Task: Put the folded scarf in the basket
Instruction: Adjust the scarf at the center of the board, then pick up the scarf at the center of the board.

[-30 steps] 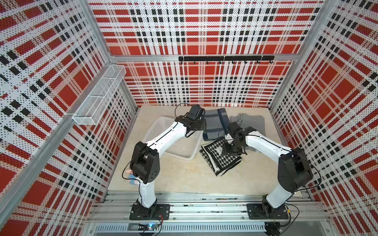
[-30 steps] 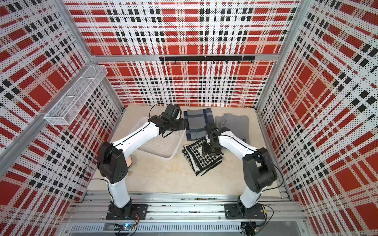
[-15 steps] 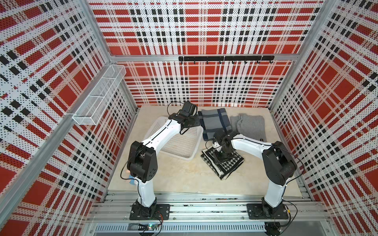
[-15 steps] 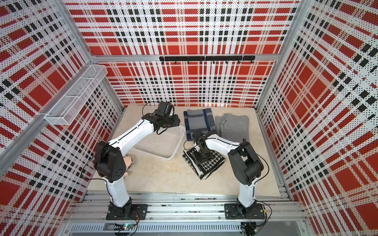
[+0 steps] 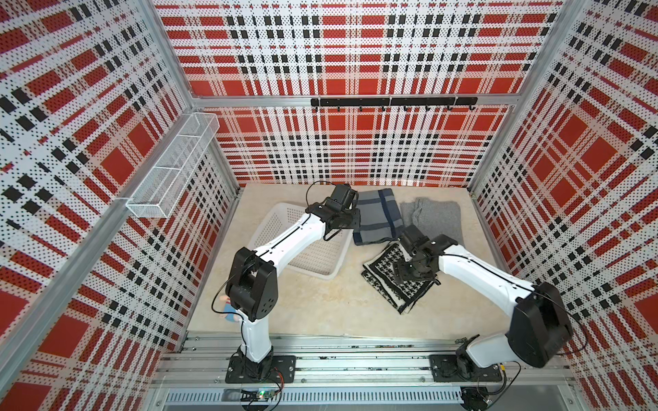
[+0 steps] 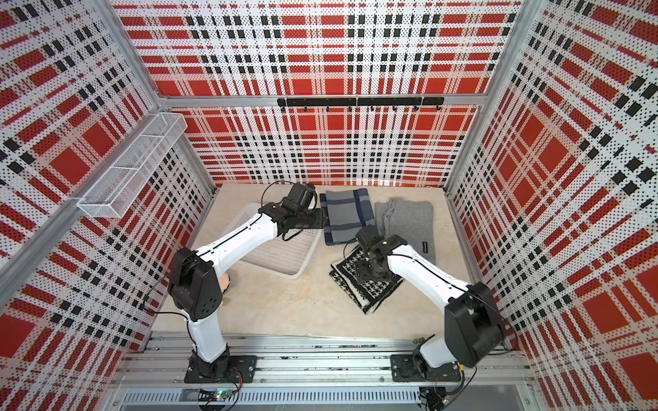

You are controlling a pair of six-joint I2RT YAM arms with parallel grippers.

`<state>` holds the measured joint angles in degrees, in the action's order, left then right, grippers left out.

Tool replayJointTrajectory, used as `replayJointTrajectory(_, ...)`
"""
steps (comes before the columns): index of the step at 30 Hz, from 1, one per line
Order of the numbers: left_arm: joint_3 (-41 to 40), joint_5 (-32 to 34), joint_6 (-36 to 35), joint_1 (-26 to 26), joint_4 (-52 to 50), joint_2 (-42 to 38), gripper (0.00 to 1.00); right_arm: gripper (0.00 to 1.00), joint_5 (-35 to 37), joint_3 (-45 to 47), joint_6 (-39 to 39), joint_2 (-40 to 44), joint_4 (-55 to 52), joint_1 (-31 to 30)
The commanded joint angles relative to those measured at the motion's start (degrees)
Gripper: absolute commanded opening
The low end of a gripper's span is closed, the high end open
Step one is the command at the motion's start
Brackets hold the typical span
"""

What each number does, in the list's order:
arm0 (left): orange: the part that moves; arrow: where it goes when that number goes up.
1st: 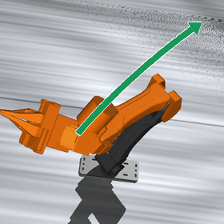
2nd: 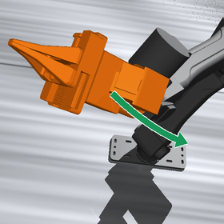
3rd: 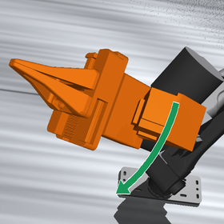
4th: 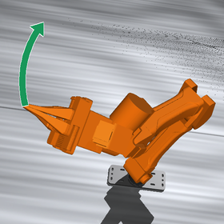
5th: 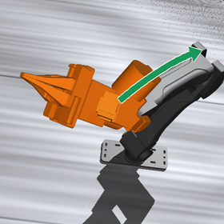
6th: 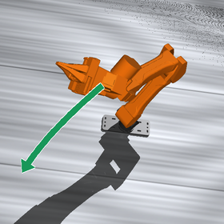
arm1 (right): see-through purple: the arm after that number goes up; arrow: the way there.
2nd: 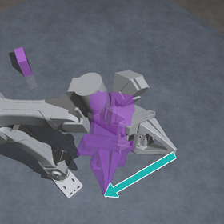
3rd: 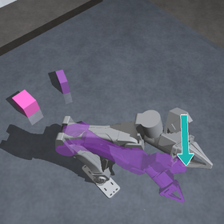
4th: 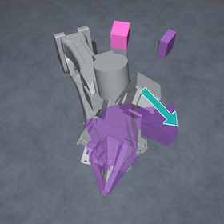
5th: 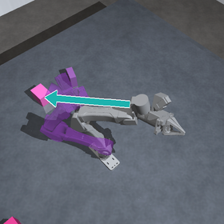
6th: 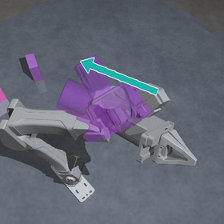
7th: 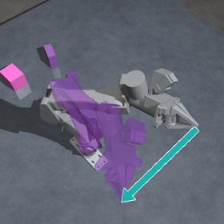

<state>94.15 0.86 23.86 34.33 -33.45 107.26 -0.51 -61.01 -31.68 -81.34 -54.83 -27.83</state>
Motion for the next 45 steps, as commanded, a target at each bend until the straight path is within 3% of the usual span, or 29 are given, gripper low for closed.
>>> replayJointTrajectory(1, -0.7, 1.1, -2.4, 1.2, 0.7, -1.3, 0.45, 0.71, -8.5, 2.3, -9.8, -0.5, 0.5, 6.5)
replayJointTrajectory(9, 0.0, 2.4, -3.0, 1.1, 0.3, -1.5, 0.46, 0.72, -6.6, -14.5, -10.9, -16.8, -9.7, 7.1)
replayJointTrajectory(17, -1.1, 3.0, -0.8, -0.3, -0.7, -4.5, 0.46, 0.75, -5.8, -20.5, -10.7, -26.4, -10.4, 4.3)
replayJointTrajectory(24, -4.7, 2.0, -0.2, -3.7, -0.7, -7.9, 0.46, 0.74, 3.3, -21.1, 1.5, -34.6, -10.1, -3.2)
replayJointTrajectory(30, -5.2, 1.1, -0.3, -5.3, -0.6, -7.9, 0.46, 0.69, 4.5, -14.9, 17.3, -29.6, -6.3, -5.3)
replayJointTrajectory(34, -5.1, -0.5, -0.8, -4.7, 0.0, -6.9, 0.46, 0.72, 8.2, -13.9, 22.3, -26.6, -5.2, -5.8)
replayJointTrajectory(42, -9.6, -4.6, -4.0, -1.7, 1.1, -8.6, 0.46, 0.90, 5.0, -13.8, 11.8, -15.1, -2.5, -4.7)
replayJointTrajectory(45, -13.5, -8.3, -4.8, 0.7, 2.2, -10.2, 0.47, 0.92, 1.3, -8.2, 4.6, -7.4, -1.8, 0.3)
